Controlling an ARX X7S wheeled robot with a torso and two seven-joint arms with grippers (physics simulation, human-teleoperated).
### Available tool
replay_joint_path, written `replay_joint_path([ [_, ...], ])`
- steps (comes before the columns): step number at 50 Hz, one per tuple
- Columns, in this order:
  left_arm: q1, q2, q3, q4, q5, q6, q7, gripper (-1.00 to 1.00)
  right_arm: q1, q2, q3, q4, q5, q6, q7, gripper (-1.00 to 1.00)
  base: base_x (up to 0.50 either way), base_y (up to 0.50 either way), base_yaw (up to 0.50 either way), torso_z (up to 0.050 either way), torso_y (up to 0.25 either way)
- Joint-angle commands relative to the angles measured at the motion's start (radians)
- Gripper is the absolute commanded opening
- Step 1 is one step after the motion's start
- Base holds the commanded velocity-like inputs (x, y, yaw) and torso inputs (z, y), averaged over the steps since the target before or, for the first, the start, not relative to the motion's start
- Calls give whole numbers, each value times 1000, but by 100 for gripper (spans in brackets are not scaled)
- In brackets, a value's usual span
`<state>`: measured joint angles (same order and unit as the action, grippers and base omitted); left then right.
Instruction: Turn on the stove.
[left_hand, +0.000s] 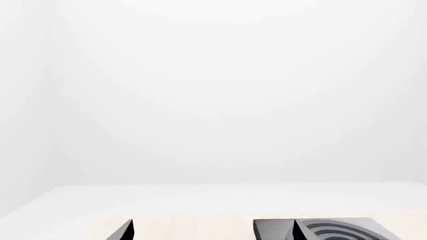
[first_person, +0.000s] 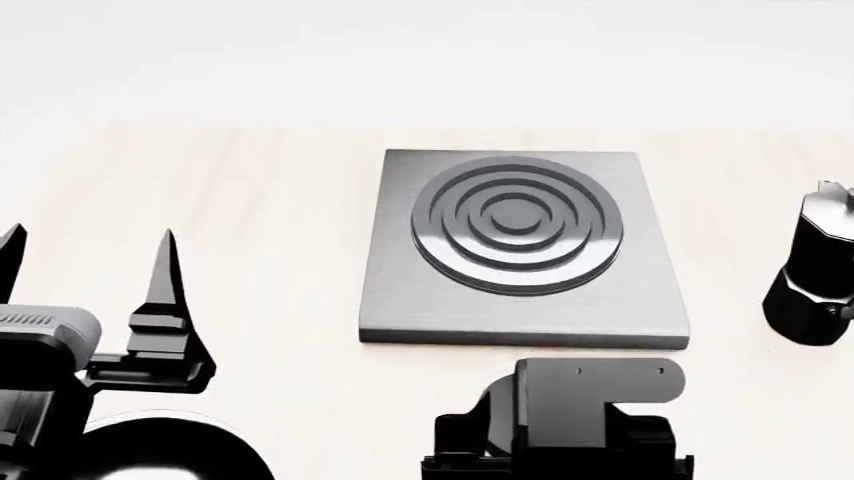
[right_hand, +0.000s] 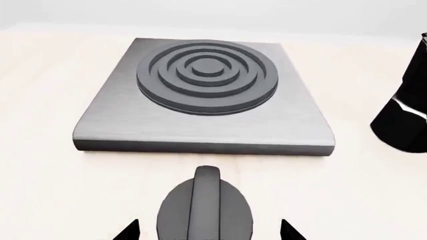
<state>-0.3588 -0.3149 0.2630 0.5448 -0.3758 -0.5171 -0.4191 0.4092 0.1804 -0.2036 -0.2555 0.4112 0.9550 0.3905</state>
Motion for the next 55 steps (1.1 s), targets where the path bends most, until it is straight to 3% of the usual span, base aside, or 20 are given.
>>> replay_joint_path([
  [1,-3,-3,5,-4,-1,2,-3,100,19,-12,-5,67,-2,-16,3,100,0,0,0,0,0],
  [55,-7,-17,16,-7,-9,9,-20,100,53,-28,-10,272,23,-101,-16,100,0,0,0,0,0],
])
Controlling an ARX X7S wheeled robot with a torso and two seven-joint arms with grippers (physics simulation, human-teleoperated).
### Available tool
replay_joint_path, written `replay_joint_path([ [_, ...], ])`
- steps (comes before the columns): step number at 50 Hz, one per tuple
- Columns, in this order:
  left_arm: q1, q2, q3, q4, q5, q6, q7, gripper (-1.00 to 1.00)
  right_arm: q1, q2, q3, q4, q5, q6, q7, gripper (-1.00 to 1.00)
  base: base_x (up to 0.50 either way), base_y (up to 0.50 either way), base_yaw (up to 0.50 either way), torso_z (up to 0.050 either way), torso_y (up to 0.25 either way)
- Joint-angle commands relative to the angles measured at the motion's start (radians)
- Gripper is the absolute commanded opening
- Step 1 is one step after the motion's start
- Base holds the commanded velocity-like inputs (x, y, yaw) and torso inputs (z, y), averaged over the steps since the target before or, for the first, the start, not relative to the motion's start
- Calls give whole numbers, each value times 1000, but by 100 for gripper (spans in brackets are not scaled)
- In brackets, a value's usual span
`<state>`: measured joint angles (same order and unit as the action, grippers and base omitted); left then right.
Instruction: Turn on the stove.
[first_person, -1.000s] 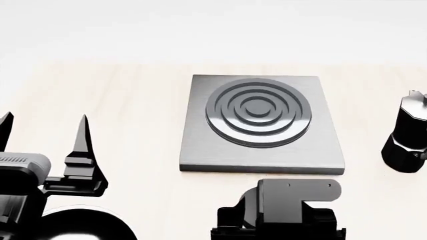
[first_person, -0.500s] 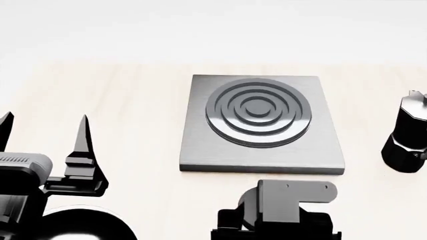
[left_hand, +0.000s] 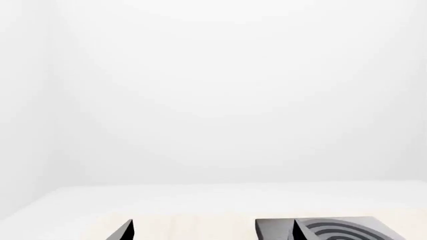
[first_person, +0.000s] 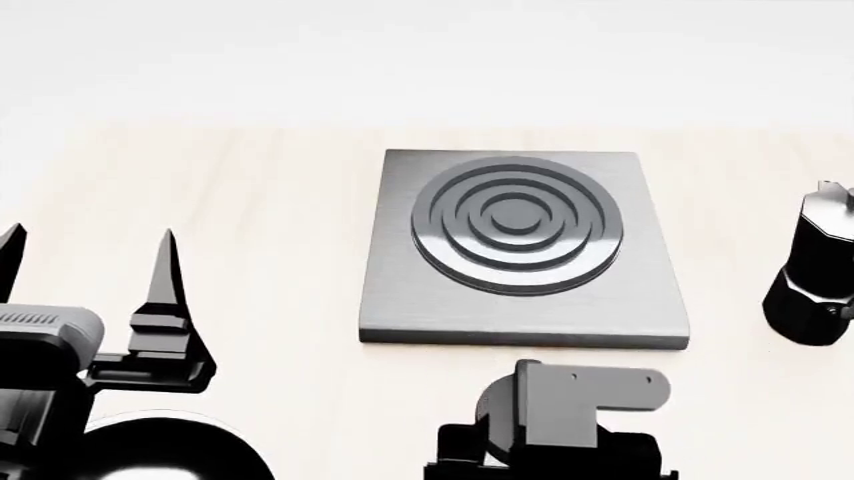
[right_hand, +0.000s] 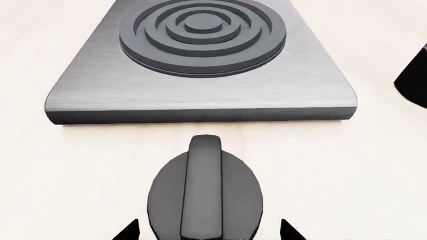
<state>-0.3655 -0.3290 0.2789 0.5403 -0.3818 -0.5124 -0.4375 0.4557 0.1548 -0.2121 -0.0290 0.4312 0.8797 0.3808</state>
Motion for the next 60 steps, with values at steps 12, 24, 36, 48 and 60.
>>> replay_joint_path([
  [12,-1,-5,4,-2,-5,2,-7,100,17,-6,-9,99,0,-56,-11,100,0,0,0,0,0],
  [24,-1,-6,9,-7,-9,8,-4,100,30,-9,-10,152,-3,-84,-10,100,0,0,0,0,0],
  [36,-3,-8,9,-7,-14,8,-9,100,32,-8,-15,202,-5,-117,-16,100,0,0,0,0,0],
  [48,-4,-12,9,-9,-17,10,-12,100,31,-7,-14,223,-5,-127,-1,100,0,0,0,0,0],
  [60,-6,-13,12,-4,-22,6,-16,100,15,6,13,196,-7,-109,64,100,0,0,0,0,0],
])
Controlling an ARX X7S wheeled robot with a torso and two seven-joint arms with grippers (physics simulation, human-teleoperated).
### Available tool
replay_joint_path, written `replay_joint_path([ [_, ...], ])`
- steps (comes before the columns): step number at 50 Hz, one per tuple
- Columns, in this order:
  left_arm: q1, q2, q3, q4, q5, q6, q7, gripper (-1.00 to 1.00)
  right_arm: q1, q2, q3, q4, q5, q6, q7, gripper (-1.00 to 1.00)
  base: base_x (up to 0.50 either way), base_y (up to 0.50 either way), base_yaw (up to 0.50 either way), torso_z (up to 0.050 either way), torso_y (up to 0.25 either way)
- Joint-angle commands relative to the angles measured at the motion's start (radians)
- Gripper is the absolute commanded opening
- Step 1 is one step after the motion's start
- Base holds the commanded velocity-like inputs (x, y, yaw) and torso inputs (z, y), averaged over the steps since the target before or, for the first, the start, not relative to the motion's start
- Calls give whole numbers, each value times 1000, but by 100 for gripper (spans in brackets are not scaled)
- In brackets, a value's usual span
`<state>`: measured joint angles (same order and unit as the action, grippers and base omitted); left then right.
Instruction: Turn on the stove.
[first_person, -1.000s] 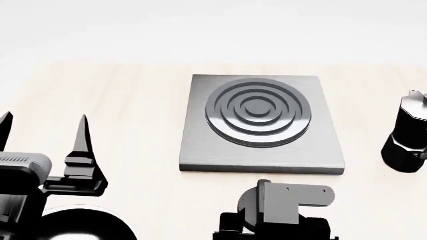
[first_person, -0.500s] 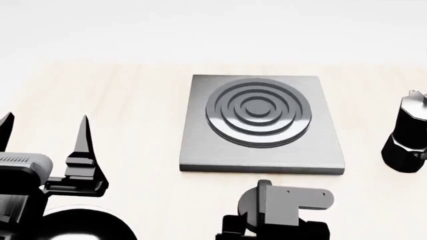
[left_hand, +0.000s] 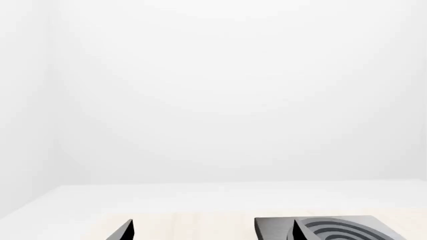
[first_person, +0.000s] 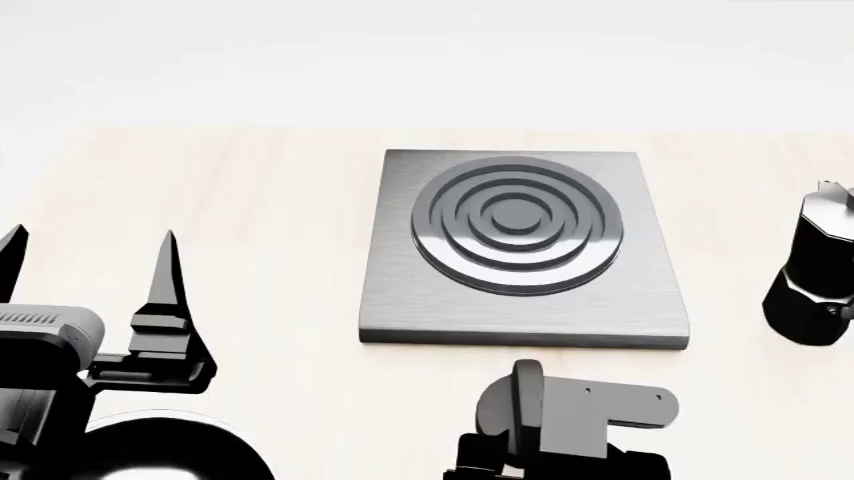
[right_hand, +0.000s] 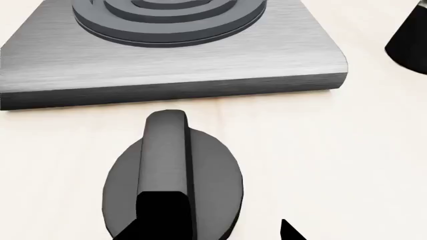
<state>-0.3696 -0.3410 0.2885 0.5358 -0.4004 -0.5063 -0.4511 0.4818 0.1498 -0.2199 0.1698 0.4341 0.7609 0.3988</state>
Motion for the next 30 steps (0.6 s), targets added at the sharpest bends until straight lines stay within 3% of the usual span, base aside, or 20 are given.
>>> replay_joint_path([
  [1,-2,-2,3,1,-4,-1,-3,100,-12,13,22,-6,-10,11,48,100,0,0,0,0,0],
  [30,-5,-6,9,1,-10,0,-13,100,-53,54,56,-202,-7,105,183,100,0,0,0,0,0],
])
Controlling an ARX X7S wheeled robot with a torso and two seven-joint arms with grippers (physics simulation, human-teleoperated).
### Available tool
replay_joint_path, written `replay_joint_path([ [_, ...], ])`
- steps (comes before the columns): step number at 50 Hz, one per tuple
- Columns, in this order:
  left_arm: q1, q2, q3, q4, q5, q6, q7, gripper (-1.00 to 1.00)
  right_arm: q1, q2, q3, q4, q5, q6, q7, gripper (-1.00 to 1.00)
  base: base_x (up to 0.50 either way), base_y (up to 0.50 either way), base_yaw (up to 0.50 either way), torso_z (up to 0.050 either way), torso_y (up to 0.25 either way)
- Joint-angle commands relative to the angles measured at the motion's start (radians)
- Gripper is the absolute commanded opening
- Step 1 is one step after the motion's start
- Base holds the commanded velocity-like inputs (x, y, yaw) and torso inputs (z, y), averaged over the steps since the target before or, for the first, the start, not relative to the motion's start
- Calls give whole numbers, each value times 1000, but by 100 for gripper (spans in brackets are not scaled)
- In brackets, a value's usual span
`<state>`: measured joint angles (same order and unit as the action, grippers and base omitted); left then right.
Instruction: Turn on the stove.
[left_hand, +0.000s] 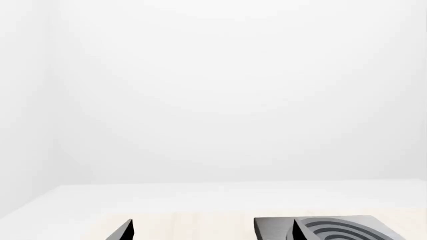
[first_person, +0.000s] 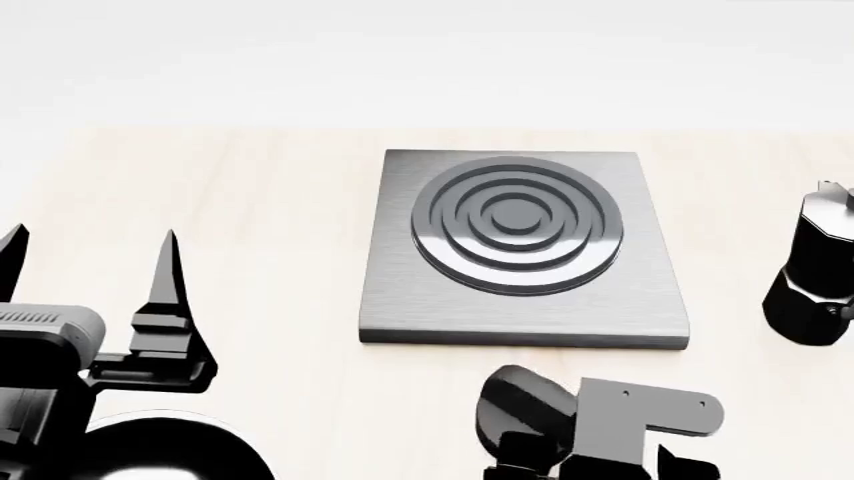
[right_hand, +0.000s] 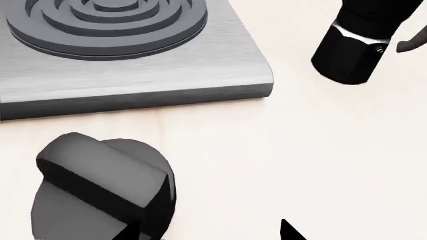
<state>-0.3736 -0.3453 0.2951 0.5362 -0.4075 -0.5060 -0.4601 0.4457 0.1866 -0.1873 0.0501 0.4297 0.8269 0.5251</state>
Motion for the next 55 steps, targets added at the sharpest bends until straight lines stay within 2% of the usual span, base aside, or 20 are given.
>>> replay_joint_path([
  [1,-1,-2,2,1,-3,-1,-3,100,-18,17,25,-82,-4,37,59,100,0,0,0,0,0],
  [20,0,-6,6,-10,-1,12,-4,100,-52,19,97,-155,1,25,143,100,0,0,0,0,0],
  [55,-2,-15,9,4,-13,11,-15,100,-56,68,56,-474,30,132,201,100,0,0,0,0,0],
])
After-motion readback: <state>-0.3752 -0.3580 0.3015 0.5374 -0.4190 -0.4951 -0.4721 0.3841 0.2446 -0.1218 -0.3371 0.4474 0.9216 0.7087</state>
